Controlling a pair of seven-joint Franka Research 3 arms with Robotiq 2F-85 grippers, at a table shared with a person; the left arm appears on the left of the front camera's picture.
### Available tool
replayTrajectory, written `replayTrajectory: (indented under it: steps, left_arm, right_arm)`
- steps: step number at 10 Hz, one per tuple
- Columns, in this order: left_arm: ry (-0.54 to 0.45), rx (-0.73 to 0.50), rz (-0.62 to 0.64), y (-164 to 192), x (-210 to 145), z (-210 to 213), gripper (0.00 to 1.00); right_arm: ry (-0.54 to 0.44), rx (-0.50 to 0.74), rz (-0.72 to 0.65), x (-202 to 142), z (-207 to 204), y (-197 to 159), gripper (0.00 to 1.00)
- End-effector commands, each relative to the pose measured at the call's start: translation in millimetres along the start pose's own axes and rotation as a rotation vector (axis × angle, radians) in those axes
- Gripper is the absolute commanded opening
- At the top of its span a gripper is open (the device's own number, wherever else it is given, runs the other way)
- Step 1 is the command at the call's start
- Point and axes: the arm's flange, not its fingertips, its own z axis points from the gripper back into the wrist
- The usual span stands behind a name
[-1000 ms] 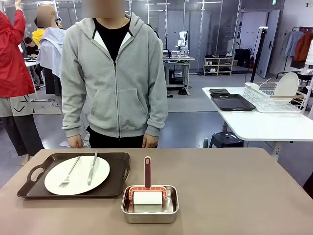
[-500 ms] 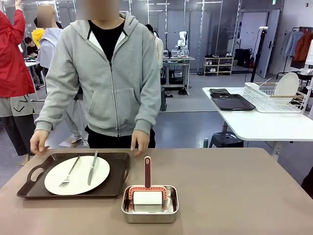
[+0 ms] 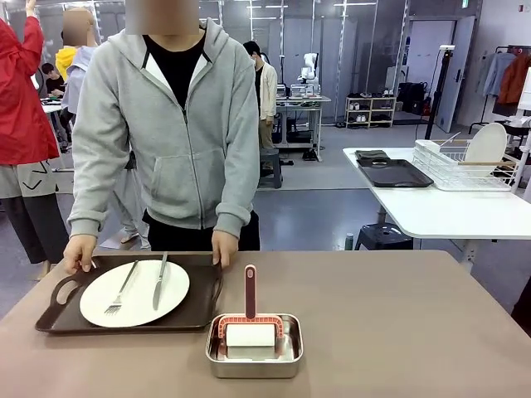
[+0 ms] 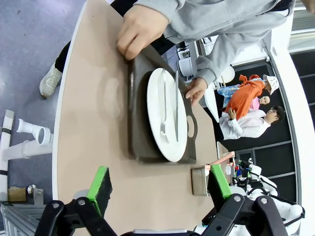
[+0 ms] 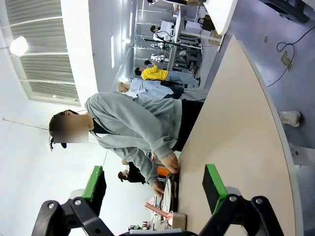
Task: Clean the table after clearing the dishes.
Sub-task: When the right (or left) Handle tray is removed, use the right hand (or left hand) to clean the right (or left) side of the table with the Lint Roller.
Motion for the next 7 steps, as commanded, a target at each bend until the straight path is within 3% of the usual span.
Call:
replayTrajectory:
  steps: [1, 7]
  left_arm:
    - [0.003, 0.003, -0.001, 0.5, -1.6, 3.7, 1.0]
    - [0.003, 0.003, -0.001, 0.5, -1.6, 3.7, 1.0]
  right_arm:
    - [0.011, -0.012, 0.017, -3.0, 2.5, 5.1, 1.0]
    - [0.011, -0.012, 0.017, -3.0, 2.5, 5.1, 1.0]
